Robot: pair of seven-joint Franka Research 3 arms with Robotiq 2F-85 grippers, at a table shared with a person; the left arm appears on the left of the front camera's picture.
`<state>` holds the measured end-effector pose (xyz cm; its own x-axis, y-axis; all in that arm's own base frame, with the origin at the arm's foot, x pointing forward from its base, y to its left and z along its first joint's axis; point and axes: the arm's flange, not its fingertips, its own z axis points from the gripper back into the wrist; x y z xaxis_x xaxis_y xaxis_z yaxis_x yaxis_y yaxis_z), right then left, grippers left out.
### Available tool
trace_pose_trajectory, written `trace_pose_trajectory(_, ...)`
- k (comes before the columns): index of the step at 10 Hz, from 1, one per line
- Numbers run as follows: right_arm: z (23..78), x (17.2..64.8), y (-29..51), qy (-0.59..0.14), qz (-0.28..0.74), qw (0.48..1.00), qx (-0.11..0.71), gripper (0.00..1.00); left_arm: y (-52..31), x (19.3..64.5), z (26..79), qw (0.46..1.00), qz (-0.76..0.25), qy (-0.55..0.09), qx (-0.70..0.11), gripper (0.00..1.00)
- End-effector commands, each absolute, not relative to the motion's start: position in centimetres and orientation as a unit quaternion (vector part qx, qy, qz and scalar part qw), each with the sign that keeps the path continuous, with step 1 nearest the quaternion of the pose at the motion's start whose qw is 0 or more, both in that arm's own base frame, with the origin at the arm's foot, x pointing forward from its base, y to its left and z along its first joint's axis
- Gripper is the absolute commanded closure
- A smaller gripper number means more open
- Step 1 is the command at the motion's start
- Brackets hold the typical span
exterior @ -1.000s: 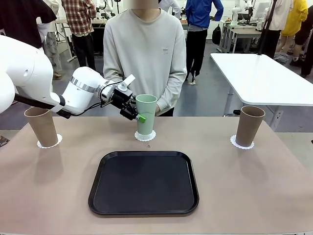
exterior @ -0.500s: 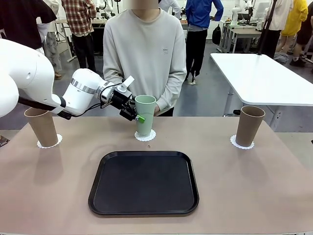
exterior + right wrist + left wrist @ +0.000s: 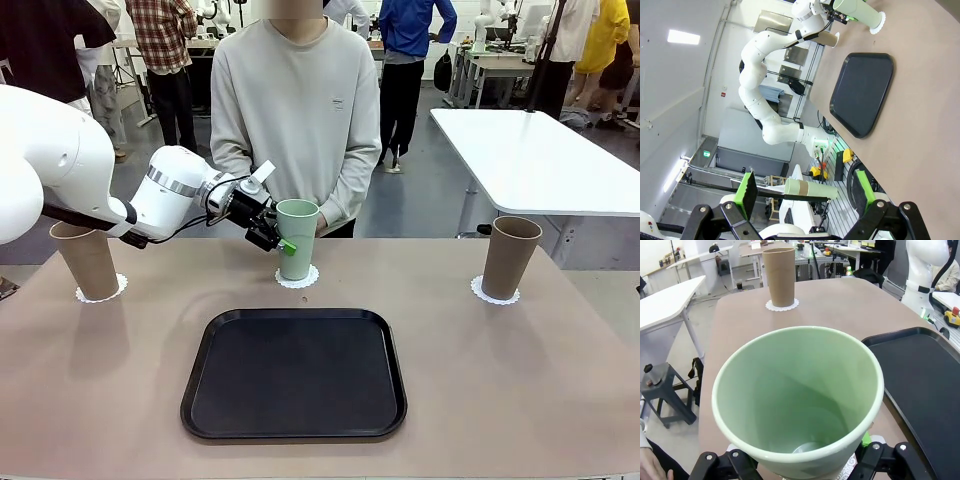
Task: Place coasters on the table and set cups on them.
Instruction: Take one Reusable plastic cup from the Flat Tray and place it on a coaster set by the human.
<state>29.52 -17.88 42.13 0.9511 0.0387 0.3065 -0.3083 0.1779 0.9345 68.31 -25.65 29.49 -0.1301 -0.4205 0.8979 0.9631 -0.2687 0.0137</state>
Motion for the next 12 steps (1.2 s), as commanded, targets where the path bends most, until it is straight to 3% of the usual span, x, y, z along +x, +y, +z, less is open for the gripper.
trace_pose_trajectory(1, 42.0, 29.4, -17.8, -0.108, 0.116, 0.757, 0.634, 0.0, -25.3, 68.7, 29.7, 0.499, -0.688, -0.329, -0.412, 0.12)
trace_pose_trajectory(12, 42.0, 29.4, -17.8, -0.108, 0.116, 0.757, 0.634, 0.0, -25.4, 68.8, 28.7, 0.477, -0.681, -0.333, -0.445, 0.12)
